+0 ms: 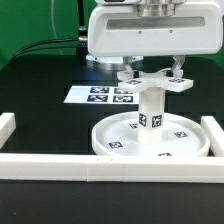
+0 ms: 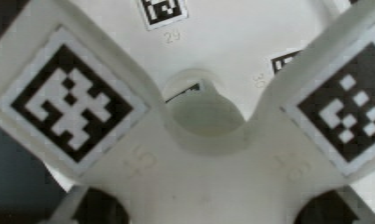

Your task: Assemble round table

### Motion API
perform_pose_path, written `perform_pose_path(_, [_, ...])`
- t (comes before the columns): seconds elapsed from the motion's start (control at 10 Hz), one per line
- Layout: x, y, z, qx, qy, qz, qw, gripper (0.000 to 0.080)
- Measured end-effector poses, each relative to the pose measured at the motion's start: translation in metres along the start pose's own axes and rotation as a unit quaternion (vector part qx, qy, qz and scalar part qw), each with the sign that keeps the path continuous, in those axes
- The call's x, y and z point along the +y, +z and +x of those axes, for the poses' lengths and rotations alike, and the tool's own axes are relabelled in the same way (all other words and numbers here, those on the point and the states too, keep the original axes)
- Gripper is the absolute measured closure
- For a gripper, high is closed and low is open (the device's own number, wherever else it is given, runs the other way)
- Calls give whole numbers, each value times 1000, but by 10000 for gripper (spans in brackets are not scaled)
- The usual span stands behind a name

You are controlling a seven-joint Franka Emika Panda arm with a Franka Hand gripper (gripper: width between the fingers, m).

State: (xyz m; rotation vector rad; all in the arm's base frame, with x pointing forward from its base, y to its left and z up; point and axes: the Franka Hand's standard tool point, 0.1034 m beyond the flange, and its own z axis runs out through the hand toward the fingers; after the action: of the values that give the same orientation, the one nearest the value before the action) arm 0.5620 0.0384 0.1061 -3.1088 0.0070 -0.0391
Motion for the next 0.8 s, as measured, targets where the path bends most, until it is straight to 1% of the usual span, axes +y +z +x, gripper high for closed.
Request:
perform_pose_path(0.1, [0, 0, 0, 0, 27, 1, 1000, 354])
perform_pose_path(0.2, [-1, 0, -1, 1, 114, 5, 993, 354])
perform_pose_path(0.4, [-1, 1, -4, 7, 227, 6, 974, 354])
perform_pose_path(0.5, [-1, 1, -4, 7, 289, 11, 957, 354])
perform_pose_path(0.7, [-2, 1, -2, 13, 404, 8, 914, 354])
perform_pose_path(0.8, [-1, 1, -1, 13, 453, 16, 892, 354])
